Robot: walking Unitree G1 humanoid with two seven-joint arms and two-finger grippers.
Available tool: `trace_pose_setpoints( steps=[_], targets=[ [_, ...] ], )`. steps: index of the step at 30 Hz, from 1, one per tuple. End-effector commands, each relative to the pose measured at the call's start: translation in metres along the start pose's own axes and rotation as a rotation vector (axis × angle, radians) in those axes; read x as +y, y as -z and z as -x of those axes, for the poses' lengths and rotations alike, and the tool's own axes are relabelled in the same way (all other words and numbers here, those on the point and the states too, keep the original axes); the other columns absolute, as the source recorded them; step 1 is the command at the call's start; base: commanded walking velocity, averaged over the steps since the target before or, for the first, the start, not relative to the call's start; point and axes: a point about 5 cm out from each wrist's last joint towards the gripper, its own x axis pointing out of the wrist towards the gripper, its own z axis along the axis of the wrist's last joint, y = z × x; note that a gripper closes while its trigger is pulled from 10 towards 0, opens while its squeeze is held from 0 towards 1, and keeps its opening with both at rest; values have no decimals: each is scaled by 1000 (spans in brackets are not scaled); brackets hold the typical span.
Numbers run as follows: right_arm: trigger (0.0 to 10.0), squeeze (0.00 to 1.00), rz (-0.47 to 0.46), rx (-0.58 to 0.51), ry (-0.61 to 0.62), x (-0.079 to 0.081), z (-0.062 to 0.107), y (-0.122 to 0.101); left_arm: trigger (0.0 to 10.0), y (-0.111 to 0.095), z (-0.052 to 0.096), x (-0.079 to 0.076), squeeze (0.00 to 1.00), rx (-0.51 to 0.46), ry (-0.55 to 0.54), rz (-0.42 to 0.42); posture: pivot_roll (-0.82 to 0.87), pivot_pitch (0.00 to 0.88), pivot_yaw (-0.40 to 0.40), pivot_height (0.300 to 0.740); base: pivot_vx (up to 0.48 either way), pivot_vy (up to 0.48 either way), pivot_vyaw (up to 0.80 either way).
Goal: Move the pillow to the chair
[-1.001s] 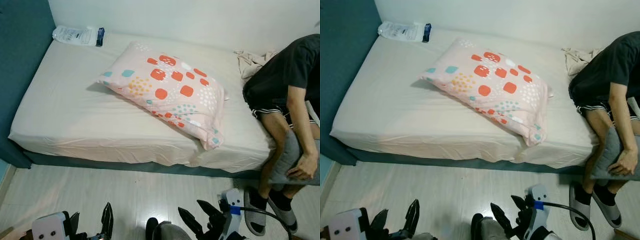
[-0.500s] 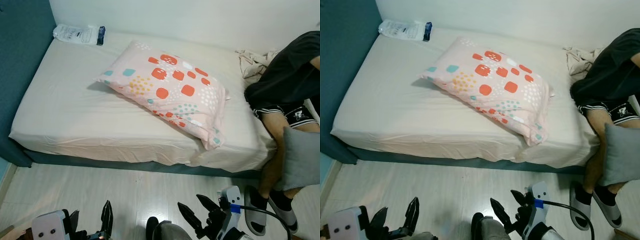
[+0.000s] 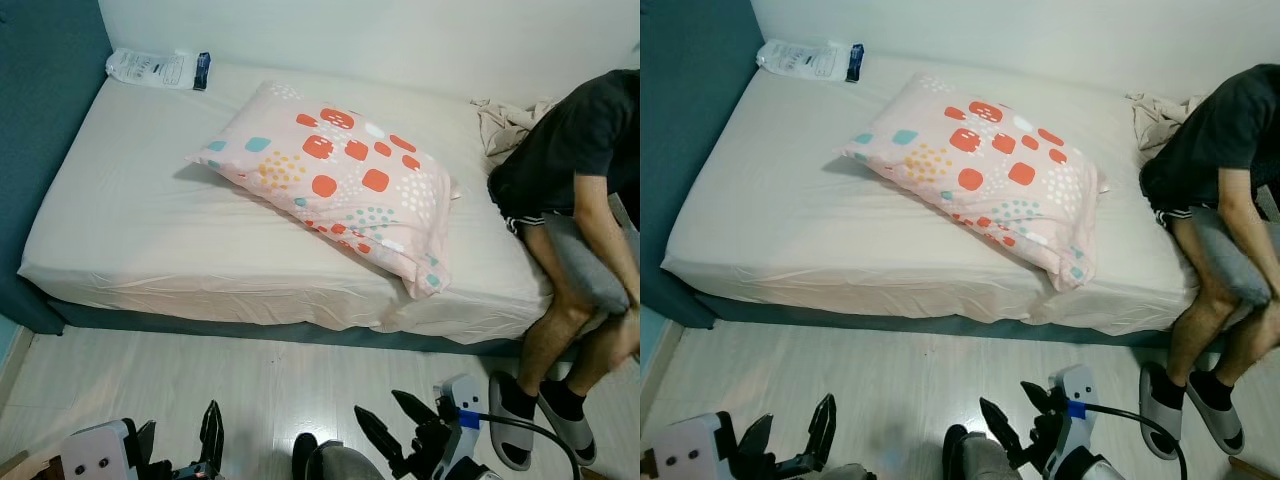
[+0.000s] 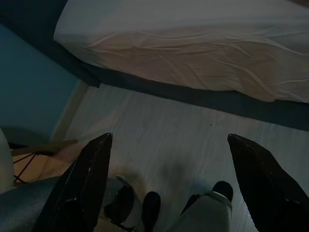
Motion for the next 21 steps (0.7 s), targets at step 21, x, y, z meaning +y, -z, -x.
trace_pose_setpoints(
  steps=[21],
  targets=[
    [10000, 0, 220, -14, 86, -11, -91, -62, 10000, 7, -83, 38, 0, -21, -60, -151, 37, 182, -142, 740, 0, 0, 0]
  ],
)
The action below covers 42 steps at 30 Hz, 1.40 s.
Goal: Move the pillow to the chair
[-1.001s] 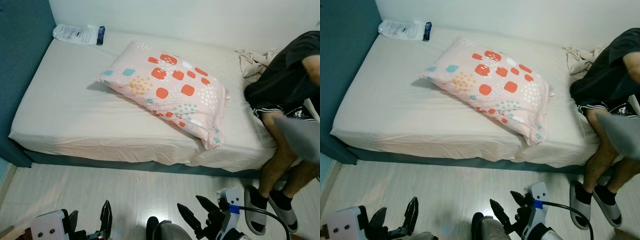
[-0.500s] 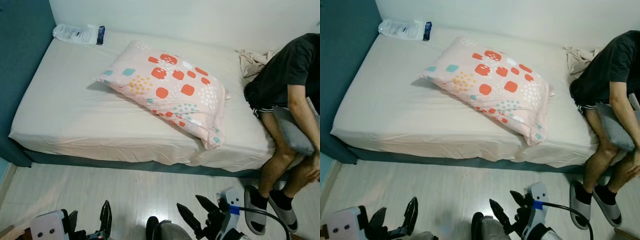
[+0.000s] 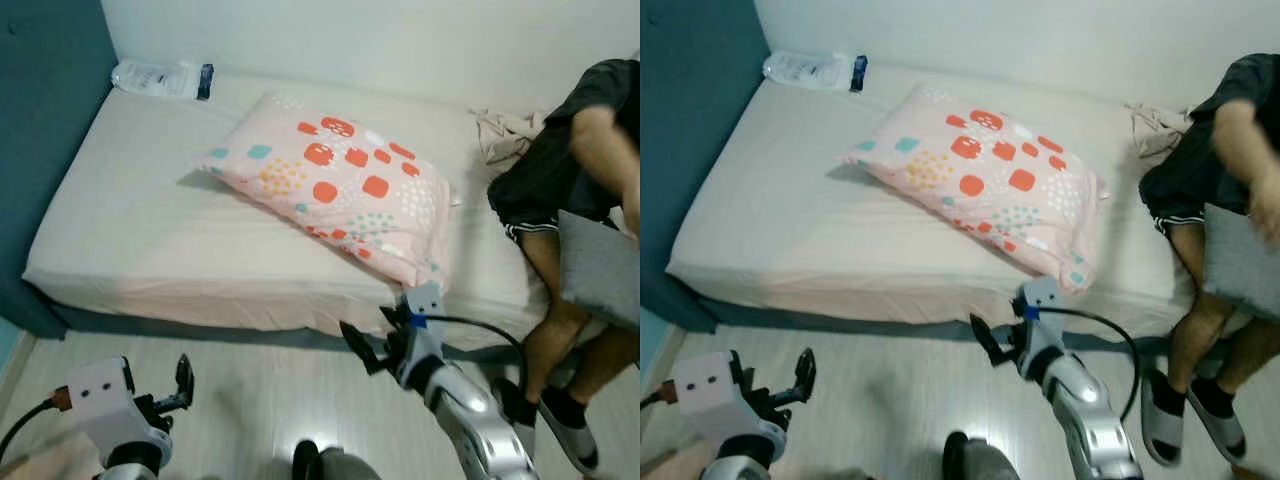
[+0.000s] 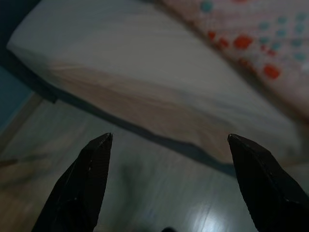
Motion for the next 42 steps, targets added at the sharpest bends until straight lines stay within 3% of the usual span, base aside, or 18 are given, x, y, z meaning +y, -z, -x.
trace_pose_setpoints(
  steps=[1, 6, 11, 16, 21, 32, 42],
  targets=[
    [10000, 0, 2, 31, 13, -1, -4, 8, 10000, 6, -1, 0, 0, 24, 11, -14, 37, 182, -142, 740, 0, 0, 0],
    [10000, 0, 13, 73, 50, -2, -17, 9, 10000, 10, -18, 8, 0, 27, -27, -59, 42, 180, -145, 740, 0, 0, 0],
    [10000, 0, 43, 100, 77, -5, -28, 9, 10000, 22, -41, 9, 0, 109, -11, -7, 41, 182, -147, 740, 0, 0, 0],
    [10000, 0, 75, 142, 67, -2, -40, 13, 10000, 29, -56, 10, 0, 143, 5, -82, 34, 182, -143, 740, 0, 0, 0],
    [10000, 0, 83, 153, 59, -1, -44, 15, 10000, 32, -62, 11, 0, 157, 11, -90, 36, 177, -139, 740, 0, 0, -86],
    [10000, 0, 81, 172, 53, -3, -51, 18, 10000, 32, -68, 16, 0, 137, -16, -19, 25, 194, -140, 740, 0, 0, -756],
    [10000, 0, 93, 166, 51, -3, -53, 19, 10000, 27, -72, 20, 0, 99, -23, -55, 25, 201, -140, 740, 0, 0, -756]
  ],
)
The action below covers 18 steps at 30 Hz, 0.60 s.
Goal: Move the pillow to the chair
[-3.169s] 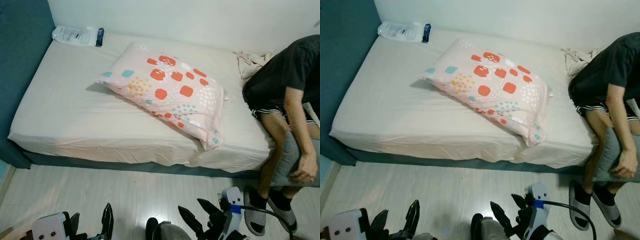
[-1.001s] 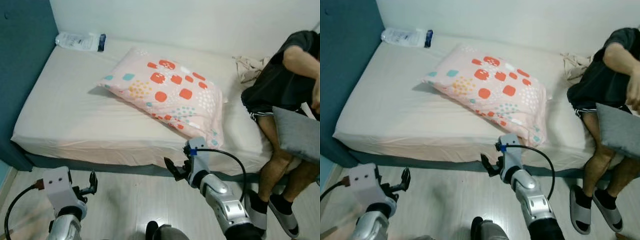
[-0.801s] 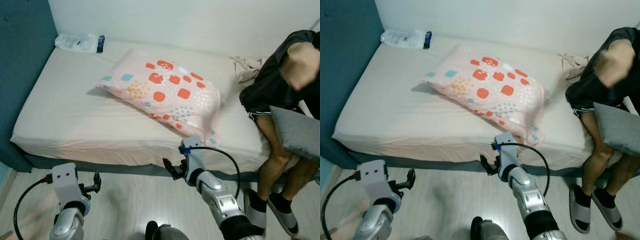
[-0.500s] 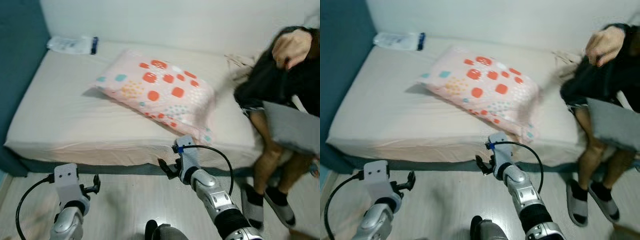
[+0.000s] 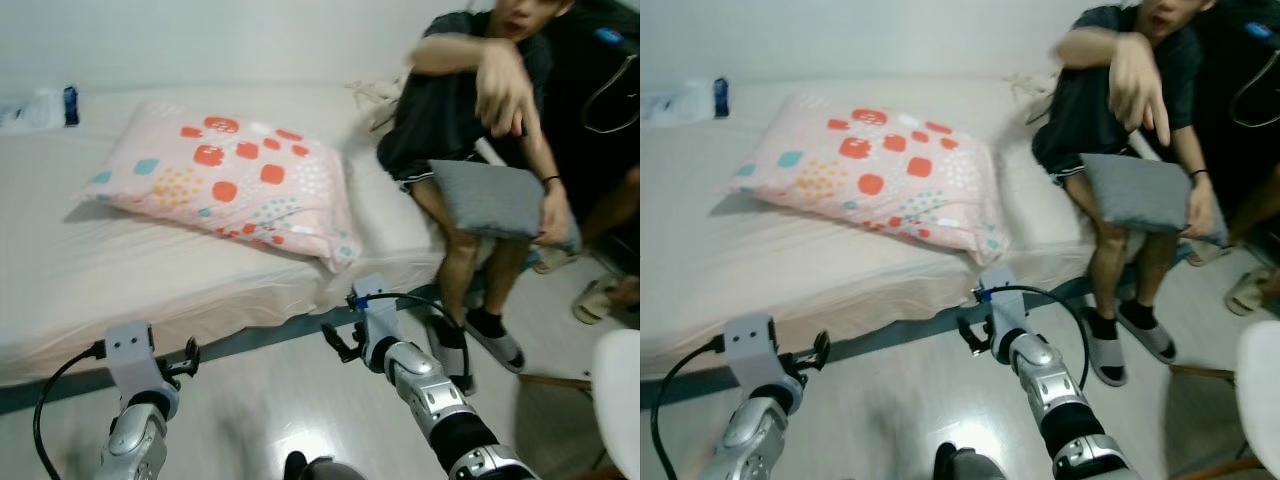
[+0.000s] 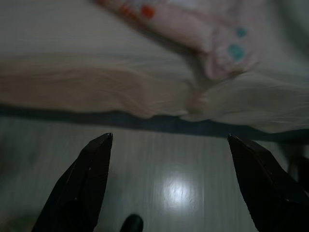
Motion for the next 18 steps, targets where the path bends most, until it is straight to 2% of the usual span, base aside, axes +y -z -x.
trace_pose_setpoints(
  steps=[1, 6, 10, 18],
  targets=[
    [10000, 0, -7, 52, 5, -1, 4, 16, 10000, 9, 3, 4, 0, 27, -23, -11, 25, 201, -140, 740, 0, 0, -756],
    [10000, 0, -7, 39, 18, -3, 3, 15, 10000, 5, 3, 13, 0, -8, -89, 14, 28, 199, -143, 740, 0, 0, -746],
    [10000, 0, 28, 14, -3, 0, 1, 11, 10000, 2, 3, 15, 0, -28, -106, 7, 30, 206, -146, 740, 0, 0, 0],
    [10000, 0, 37, 23, -10, 2, -1, 13, 10000, 1, 3, 17, 0, -50, -128, 0, 30, 204, -146, 740, 0, 0, 0]
  ],
)
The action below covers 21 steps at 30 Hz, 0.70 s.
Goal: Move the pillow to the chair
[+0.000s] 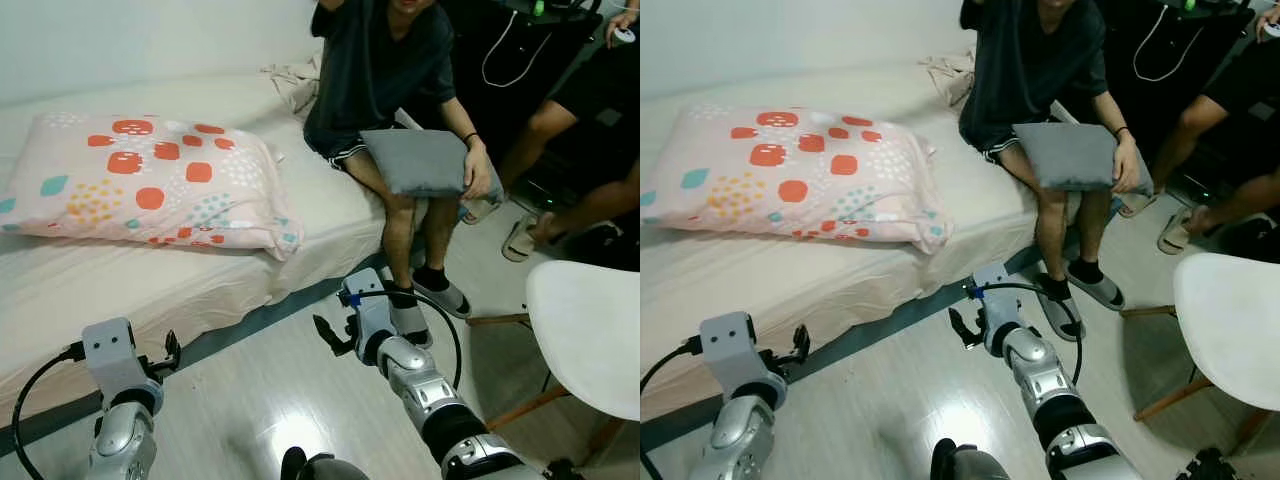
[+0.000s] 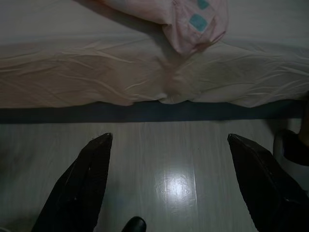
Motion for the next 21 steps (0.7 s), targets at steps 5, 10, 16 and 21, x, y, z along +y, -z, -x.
trace_pose_setpoints(
  steps=[5, 10, 16, 21],
  targets=[
    [10000, 0, 0, 31, 0, -1, 2, 10, 10000, 5, 3, 1, 0, -2, -19, -2, 30, 204, -146, 740, 0, 0, 0],
    [10000, 0, 81, 46, -39, 7, 0, 13, 10000, 10, 0, 8, 0, 6, -53, 11, 27, 159, -171, 740, 0, 0, 0],
    [10000, 0, 232, 73, -151, 24, -4, 17, 10000, 27, -6, 10, 0, 62, -92, -1, 28, 79, -201, 740, 0, 0, 0],
    [10000, 0, 241, 113, -221, 39, -6, 23, 10000, 53, -6, -1, 0, 155, -95, -26, 41, 0, -231, 740, 0, 0, 0]
  ],
)
